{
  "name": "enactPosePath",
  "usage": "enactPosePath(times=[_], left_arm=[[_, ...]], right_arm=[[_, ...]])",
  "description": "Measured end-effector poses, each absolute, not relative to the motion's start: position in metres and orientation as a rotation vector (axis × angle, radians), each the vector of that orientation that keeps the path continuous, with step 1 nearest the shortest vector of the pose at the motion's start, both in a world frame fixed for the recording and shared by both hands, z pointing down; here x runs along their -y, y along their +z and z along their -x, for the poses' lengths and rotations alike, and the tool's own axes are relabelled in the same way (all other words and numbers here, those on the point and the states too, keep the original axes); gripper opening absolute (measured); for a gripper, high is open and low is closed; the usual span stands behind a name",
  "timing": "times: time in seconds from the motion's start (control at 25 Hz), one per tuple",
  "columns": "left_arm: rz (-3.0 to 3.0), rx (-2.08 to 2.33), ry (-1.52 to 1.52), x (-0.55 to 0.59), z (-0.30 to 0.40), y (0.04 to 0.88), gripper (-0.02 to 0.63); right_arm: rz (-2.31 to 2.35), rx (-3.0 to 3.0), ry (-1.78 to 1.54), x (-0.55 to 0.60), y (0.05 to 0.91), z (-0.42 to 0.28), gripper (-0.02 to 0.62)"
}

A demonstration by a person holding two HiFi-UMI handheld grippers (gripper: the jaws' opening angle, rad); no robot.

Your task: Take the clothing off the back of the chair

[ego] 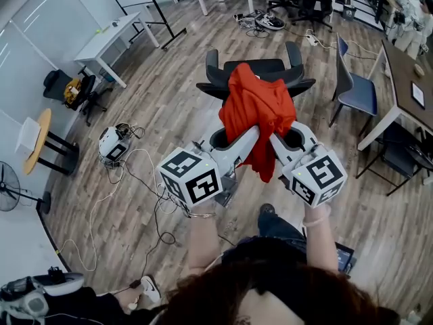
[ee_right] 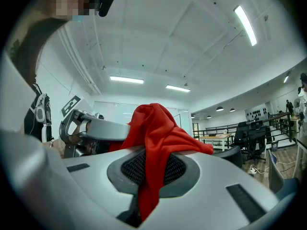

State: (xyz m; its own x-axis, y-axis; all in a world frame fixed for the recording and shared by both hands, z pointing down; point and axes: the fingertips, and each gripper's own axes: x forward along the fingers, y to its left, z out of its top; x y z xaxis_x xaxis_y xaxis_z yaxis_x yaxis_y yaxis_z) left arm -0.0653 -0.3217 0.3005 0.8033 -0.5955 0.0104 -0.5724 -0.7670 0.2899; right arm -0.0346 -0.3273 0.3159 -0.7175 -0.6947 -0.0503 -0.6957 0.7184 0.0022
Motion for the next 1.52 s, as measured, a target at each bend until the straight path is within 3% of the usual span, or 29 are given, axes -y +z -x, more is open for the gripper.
enactPosePath(times=[1.52], left_arm=[[-2.743, 0.916, -0.118, 0.146, 0.108, 0.293, 0.127]], right_arm=[[1.22, -2.871, 0.067, 0.152, 0.31, 0.077, 0.034]])
